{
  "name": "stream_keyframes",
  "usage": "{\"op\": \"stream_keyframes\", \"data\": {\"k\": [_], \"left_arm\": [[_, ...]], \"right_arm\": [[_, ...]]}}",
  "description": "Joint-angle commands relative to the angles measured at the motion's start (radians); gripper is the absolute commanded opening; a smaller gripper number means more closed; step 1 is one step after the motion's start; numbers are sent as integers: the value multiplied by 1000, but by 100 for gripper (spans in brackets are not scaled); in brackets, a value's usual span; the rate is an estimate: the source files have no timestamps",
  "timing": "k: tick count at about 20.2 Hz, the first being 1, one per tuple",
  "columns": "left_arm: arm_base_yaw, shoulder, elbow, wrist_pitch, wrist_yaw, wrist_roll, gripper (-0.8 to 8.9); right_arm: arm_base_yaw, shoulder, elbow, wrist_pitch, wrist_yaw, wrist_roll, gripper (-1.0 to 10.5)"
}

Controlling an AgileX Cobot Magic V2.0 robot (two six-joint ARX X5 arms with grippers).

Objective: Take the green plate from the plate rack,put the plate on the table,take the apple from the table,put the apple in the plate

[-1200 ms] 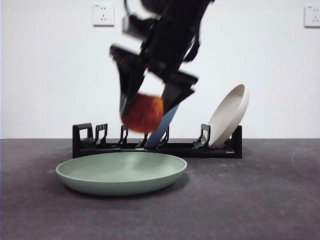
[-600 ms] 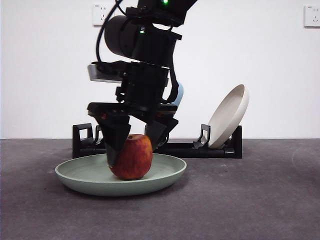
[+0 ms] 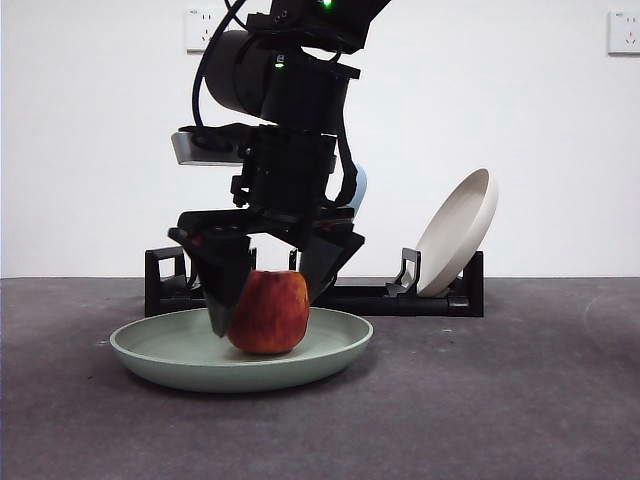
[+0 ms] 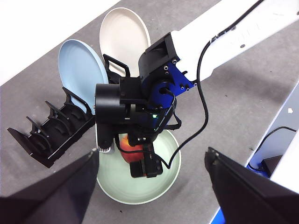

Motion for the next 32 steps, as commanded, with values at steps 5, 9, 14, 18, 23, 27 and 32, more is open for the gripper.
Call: {"op": "stream_keyframes", "data": {"k": [5, 9, 14, 18, 23, 27, 32], "left_arm": [[-3, -2, 3, 0, -2, -4, 381], [-3, -2, 3, -1, -3, -4, 381], [-3, -2, 3, -5, -2, -4, 381], [-3, -2, 3, -37, 4, -5, 380], [-3, -2, 3, -97, 71, -14, 377], [-3, -2, 3, -117, 105, -15, 370], [-3, -2, 3, -124, 106, -19, -9]], "right_arm": [[6, -58, 9, -29, 5, 6, 668], [9, -228, 9, -125, -3, 42, 664], [17, -535, 9, -336, -157, 114, 657], [18, -751, 9, -546, -239, 154, 598], [25, -907, 8, -661, -248, 204, 530], [30, -972, 8, -661, -265, 236, 257], [30, -1012, 8, -661, -266, 239, -11]]}}
